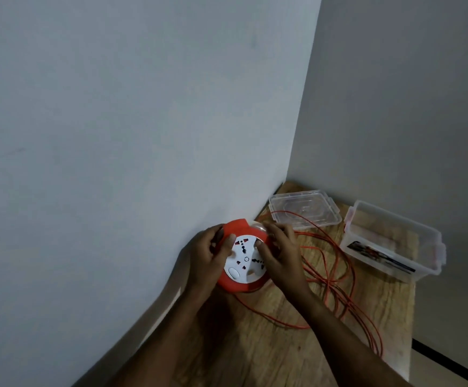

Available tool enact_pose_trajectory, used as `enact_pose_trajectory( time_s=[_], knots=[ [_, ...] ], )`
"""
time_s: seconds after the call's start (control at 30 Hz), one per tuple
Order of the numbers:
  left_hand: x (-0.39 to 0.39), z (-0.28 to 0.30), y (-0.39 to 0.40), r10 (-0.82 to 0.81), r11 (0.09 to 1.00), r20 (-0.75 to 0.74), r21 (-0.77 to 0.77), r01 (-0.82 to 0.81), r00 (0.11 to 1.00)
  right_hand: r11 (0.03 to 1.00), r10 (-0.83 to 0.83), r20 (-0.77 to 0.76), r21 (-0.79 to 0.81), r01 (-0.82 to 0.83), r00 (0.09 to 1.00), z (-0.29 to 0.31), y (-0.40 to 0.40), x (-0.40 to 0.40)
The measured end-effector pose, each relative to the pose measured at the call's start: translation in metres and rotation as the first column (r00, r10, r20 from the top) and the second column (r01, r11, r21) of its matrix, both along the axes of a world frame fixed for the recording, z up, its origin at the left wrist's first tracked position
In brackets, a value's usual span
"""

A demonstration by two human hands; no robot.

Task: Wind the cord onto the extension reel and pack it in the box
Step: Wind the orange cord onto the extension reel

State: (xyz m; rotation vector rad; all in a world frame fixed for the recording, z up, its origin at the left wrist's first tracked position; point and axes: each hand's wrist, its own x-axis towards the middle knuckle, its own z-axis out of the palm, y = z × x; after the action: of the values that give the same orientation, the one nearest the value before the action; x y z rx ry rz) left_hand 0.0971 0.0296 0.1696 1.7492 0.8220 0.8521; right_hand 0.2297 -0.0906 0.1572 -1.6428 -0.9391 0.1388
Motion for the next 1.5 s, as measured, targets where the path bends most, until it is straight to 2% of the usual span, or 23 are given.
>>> enact_pose_trajectory(
  time_s=[0.13,0.23,0.27,0.3,0.37,0.43,0.5,0.57,0.67,0.8,0.87,0.93,0.97,1.07,1.1,1.13,1.17,1.23,1.3,1.33,1.4,1.5],
  knots=[
    [0.011,0.026,0.004,-0.11,0.989,0.024,-0.092,0.112,0.994,0.999,-0.02,-0.12,0.038,0.025,0.993,0.014,-0.005,0.005],
    [0.02,0.04,0.005,-0.134,0.97,0.03,-0.201,0.137,0.991,0.999,-0.051,-0.117,0.005,0.052,0.992,0.027,-0.008,0.011],
    [0.023,0.044,0.004,-0.139,0.967,0.023,-0.213,0.141,0.99,0.998,-0.067,-0.037,-0.025,0.066,0.997,0.033,-0.01,0.014],
    [0.026,0.047,0.004,-0.147,0.968,0.014,-0.203,0.147,0.989,0.992,-0.094,0.11,-0.068,0.102,0.99,0.039,-0.014,0.015],
    [0.031,0.054,0.002,-0.155,0.974,-0.003,-0.165,0.153,0.988,0.976,-0.12,0.438,-0.11,0.186,0.891,0.05,-0.024,0.013],
    [0.035,0.059,0.001,-0.157,0.977,-0.008,-0.147,0.154,0.988,0.971,-0.023,0.616,-0.173,0.163,0.788,0.063,-0.034,0.004],
    [0.038,0.064,0.0,-0.146,0.979,-0.015,-0.144,0.143,0.989,0.934,0.15,0.674,-0.337,0.12,0.723,0.068,-0.039,-0.007],
    [0.04,0.065,-0.001,-0.151,0.979,-0.016,-0.137,0.147,0.988,0.882,0.225,0.688,-0.445,0.156,0.69,0.064,-0.04,-0.012],
    [0.042,0.065,-0.005,-0.181,0.978,-0.037,-0.116,0.175,0.983,0.858,0.227,0.698,-0.473,0.2,0.679,0.06,-0.036,-0.012],
    [0.038,0.065,-0.006,-0.195,0.977,-0.054,-0.104,0.189,0.979,0.882,0.241,0.729,-0.44,0.169,0.641,0.062,-0.028,-0.01],
    [0.036,0.065,-0.005,-0.177,0.979,-0.032,-0.105,0.173,0.984,0.916,0.125,0.676,-0.36,0.178,0.726,0.063,-0.024,-0.012],
    [0.036,0.063,-0.004,-0.142,0.981,0.004,-0.134,0.141,0.99,0.94,-0.059,0.472,-0.271,0.208,0.88,0.065,-0.018,-0.016],
    [0.036,0.063,-0.003,-0.134,0.983,0.015,-0.126,0.135,0.991,0.944,-0.146,0.351,-0.23,0.236,0.925,0.067,-0.013,-0.018],
    [0.036,0.063,0.0,-0.115,0.99,0.003,-0.088,0.114,0.993,0.933,-0.32,0.012,-0.17,0.318,0.947,0.068,0.0,-0.024],
    [0.034,0.065,0.004,-0.103,0.992,-0.015,-0.077,0.102,0.995,0.939,-0.327,-0.113,-0.151,0.309,0.938,0.07,0.003,-0.027],
    [0.032,0.069,0.008,-0.088,0.995,-0.044,-0.048,0.086,0.995,0.942,-0.324,-0.155,-0.146,0.303,0.933,0.071,0.003,-0.031],
    [0.029,0.071,0.013,-0.08,0.997,-0.075,-0.015,0.079,0.994,0.932,-0.338,-0.049,-0.157,0.327,0.94,0.074,0.0,-0.036],
    [0.023,0.073,0.022,-0.089,0.995,-0.126,0.026,0.093,0.988,0.913,-0.318,0.34,-0.141,0.382,0.885,0.075,-0.006,-0.041],
    [0.02,0.078,0.024,-0.111,0.992,-0.164,0.04,0.119,0.98,0.945,-0.155,0.584,-0.147,0.292,0.797,0.076,-0.01,-0.042],
    [0.021,0.08,0.025,-0.124,0.99,-0.179,0.047,0.134,0.976,0.945,-0.046,0.651,-0.217,0.244,0.757,0.077,-0.011,-0.041],
    [0.021,0.081,0.027,-0.138,0.987,-0.182,0.054,0.15,0.973,0.883,0.122,0.722,-0.392,0.257,0.682,0.077,-0.009,-0.04],
    [0.022,0.084,0.028,-0.159,0.984,-0.177,0.058,0.171,0.971,0.828,0.144,0.742,-0.452,0.331,0.654,0.077,-0.004,-0.039]
  ],
)
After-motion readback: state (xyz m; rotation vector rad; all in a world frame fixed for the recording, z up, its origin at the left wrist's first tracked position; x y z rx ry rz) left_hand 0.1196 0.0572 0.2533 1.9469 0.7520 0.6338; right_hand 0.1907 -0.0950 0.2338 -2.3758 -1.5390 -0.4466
